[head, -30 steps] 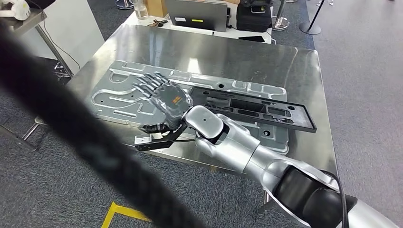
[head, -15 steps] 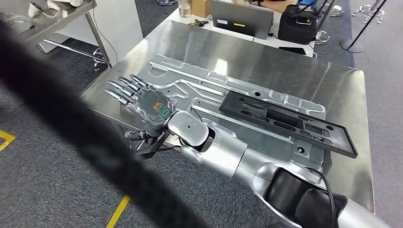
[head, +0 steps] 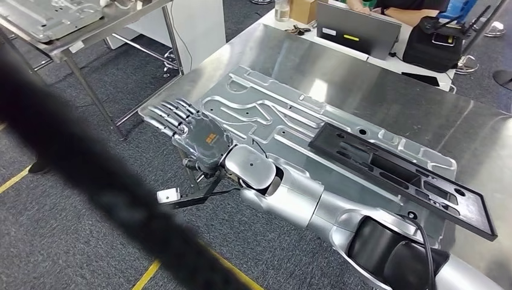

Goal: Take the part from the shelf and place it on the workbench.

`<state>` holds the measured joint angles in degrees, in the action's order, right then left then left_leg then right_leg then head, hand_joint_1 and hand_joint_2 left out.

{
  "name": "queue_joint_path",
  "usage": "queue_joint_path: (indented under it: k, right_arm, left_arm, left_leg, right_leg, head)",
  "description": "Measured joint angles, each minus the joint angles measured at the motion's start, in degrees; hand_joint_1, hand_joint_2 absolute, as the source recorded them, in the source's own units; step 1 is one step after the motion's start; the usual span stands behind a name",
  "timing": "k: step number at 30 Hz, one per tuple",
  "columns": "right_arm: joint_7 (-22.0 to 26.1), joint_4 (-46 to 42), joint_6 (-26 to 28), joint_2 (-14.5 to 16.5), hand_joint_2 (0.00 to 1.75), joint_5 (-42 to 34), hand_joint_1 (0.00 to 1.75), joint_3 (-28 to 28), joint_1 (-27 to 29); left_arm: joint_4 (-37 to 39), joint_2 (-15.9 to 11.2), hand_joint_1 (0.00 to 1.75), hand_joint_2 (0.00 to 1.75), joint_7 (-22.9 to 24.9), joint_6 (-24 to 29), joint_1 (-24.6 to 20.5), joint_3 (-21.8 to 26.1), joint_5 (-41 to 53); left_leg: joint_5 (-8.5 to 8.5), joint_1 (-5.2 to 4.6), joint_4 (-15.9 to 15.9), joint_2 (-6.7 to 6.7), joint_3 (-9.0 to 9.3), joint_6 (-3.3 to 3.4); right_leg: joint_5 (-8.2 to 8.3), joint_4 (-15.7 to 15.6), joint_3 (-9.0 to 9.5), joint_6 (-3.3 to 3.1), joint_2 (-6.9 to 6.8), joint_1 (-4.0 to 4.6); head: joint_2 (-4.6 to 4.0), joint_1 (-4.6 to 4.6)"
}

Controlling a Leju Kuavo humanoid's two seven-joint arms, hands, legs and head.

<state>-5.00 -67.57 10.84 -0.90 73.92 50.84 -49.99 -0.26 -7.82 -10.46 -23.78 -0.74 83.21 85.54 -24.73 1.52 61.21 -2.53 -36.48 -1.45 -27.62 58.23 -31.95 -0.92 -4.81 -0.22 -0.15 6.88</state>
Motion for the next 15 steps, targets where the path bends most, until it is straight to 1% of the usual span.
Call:
queue_joint_path:
  k: [1,2,3,4,5,6,7,8,9,10,11,12,13,14,15]
  right_arm:
    - [0.00,-0.33,-0.03,-0.44,1.75,-0.14,0.00,0.00,0.05]
    - [0.00,-0.60,-0.06,-0.88,1.75,-0.31,0.00,0.00,0.12]
    - [0.01,-0.78,-0.09,-1.24,1.75,-0.50,0.00,0.00,0.22]
    - [0.04,-0.94,-0.09,-1.52,1.75,-0.67,0.00,0.00,0.33]
    - [0.07,-1.06,-0.07,-1.74,1.75,-0.79,0.00,0.00,0.46]
    - [0.10,-1.16,-0.05,-2.00,1.75,-0.86,0.00,0.00,0.63]
    - [0.13,-1.24,-0.02,-2.33,1.75,-0.91,0.00,0.00,0.88]
    - [0.14,-1.29,0.02,-2.66,1.75,-0.93,0.00,0.00,1.25]
    - [0.14,-1.30,0.03,-3.00,1.75,-0.95,0.00,0.00,1.74]
    - [0.14,-1.30,0.04,-3.31,1.75,-0.96,0.00,0.00,2.26]
    - [0.15,-1.30,0.05,-3.56,1.75,-0.97,0.00,0.00,2.72]
    - [0.15,-1.30,0.06,-3.77,1.75,-0.99,0.00,0.00,3.01]
    - [0.14,-1.30,0.08,-3.89,1.75,-1.04,0.00,0.00,3.15]
    - [0.14,-1.30,0.12,-3.94,1.75,-1.16,0.00,0.00,3.18]
    - [0.13,-1.29,0.15,-3.97,1.75,-1.34,0.00,0.00,3.19]
  left_arm:
    - [0.01,0.24,0.00,0.00,-0.08,0.15,0.00,-0.04,0.01]
    - [0.02,0.51,0.00,0.00,-0.17,0.28,0.02,-0.09,0.00]
    - [0.03,0.77,0.00,0.00,-0.23,0.37,0.10,-0.15,-0.01]
    - [0.03,1.02,0.00,0.00,-0.27,0.46,0.22,-0.21,-0.01]
    - [0.04,1.28,0.00,0.00,-0.30,0.61,0.33,-0.26,-0.02]
    - [0.04,1.52,0.00,0.00,-0.31,0.79,0.39,-0.32,-0.02]
    - [0.04,1.74,0.00,0.00,-0.31,1.01,0.41,-0.38,-0.02]
    - [0.04,1.97,0.00,0.00,-0.32,1.20,0.38,-0.46,-0.02]
    - [0.04,2.16,0.00,0.00,-0.34,1.34,0.33,-0.55,-0.03]
    - [0.04,2.35,0.00,0.00,-0.36,1.45,0.34,-0.64,-0.05]
    - [0.04,2.50,0.00,0.00,-0.38,1.54,0.39,-0.74,-0.07]
    - [0.04,2.63,0.00,0.00,-0.39,1.61,0.44,-0.84,-0.08]
    - [0.04,2.78,0.00,0.00,-0.38,1.72,0.50,-0.94,-0.08]
    - [0.05,3.01,0.00,0.00,-0.38,1.83,0.52,-1.03,-0.09]
    - [0.07,3.25,0.00,0.00,-0.38,1.98,0.50,-1.11,-0.10]
  left_leg:
    - [0.29,-0.16,-1.65,-0.46,0.81,0.39]
    - [0.08,-0.33,-2.03,-0.38,0.89,0.86]
    - [0.20,-0.30,-2.06,0.34,0.75,1.30]
    - [0.25,-0.24,-2.07,0.89,0.71,1.64]
    - [0.30,-0.19,-2.12,1.39,0.72,1.95]
    - [0.38,-0.13,-2.20,1.84,0.72,2.28]
    - [0.46,-0.08,-2.26,2.32,0.71,2.55]
    - [0.49,-0.12,-2.26,2.88,0.64,2.74]
    - [0.53,-0.19,-2.26,3.51,0.57,2.90]
    - [0.56,-0.29,-2.26,4.27,0.51,2.98]
    - [0.59,-0.38,-2.25,5.05,0.49,3.02]
    - [0.62,-0.48,-2.25,5.83,0.50,3.04]
    - [0.64,-0.57,-2.24,6.62,0.56,3.04]
    - [0.68,-0.59,-2.24,7.29,0.61,3.02]
    - [0.74,-0.66,-2.20,7.96,0.59,2.92]
  right_leg:
    - [-0.25,0.26,0.01,0.34,-0.50,0.22]
    - [-0.41,0.37,0.04,0.62,-0.98,0.44]
    - [-0.50,0.39,0.14,0.84,-1.45,0.47]
    - [-0.66,0.40,0.21,1.09,-1.63,0.39]
    - [-1.16,0.86,0.08,1.38,-0.97,0.19]
    - [-2.24,2.28,-0.49,1.65,0.25,-0.02]
    - [-3.87,4.92,-1.69,1.86,1.83,-0.18]
    - [-5.77,8.63,-3.42,1.94,3.31,-0.26]
    - [-7.45,12.62,-5.40,1.94,4.11,-0.28]
    - [-8.32,15.69,-7.04,1.86,4.47,-0.25]
    - [-8.09,16.93,-7.85,1.69,4.64,-0.19]
    - [-6.74,15.85,-7.57,1.39,4.84,-0.10]
    - [-4.53,12.62,-6.18,0.97,5.36,0.03]
    - [-2.46,8.47,-4.34,0.46,6.60,0.13]
    - [-0.90,4.74,-2.65,0.07,7.82,0.19]
  head:
    - [0.00,0.01]
    - [0.00,0.02]
    - [0.00,0.03]
    - [0.00,0.01]
    - [0.00,0.01]
    - [0.00,0.01]
    - [0.00,0.02]
    - [0.00,0.03]
    - [0.00,0.02]
    - [0.00,0.03]
    - [0.00,0.02]
    - [0.00,0.02]
    - [0.00,0.02]
    - [0.00,0.02]
    - [0.00,0.02]
